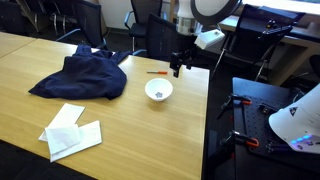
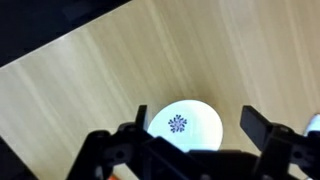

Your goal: Move the bowl to the left on the table

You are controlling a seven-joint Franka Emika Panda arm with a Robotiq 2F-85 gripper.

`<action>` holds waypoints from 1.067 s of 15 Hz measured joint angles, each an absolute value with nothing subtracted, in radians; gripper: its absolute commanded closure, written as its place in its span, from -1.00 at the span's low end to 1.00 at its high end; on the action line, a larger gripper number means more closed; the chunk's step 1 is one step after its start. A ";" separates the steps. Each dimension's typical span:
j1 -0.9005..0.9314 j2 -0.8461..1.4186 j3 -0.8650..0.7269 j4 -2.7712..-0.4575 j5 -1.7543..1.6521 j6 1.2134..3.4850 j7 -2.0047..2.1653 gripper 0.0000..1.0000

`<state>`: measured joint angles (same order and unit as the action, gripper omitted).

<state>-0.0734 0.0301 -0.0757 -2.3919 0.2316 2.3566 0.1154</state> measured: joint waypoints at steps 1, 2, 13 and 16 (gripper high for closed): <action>-0.074 0.034 -0.076 -2.392 0.232 2.364 0.113 -1.00; -0.077 0.045 -0.078 -2.391 0.232 2.382 0.102 -1.00; -0.263 0.544 0.013 -2.098 0.525 2.590 -0.204 -0.43; -0.291 0.640 0.010 -2.013 0.519 2.579 -0.202 0.26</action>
<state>-0.2914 0.6397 0.0104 -2.0127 0.5194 2.5787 -0.2024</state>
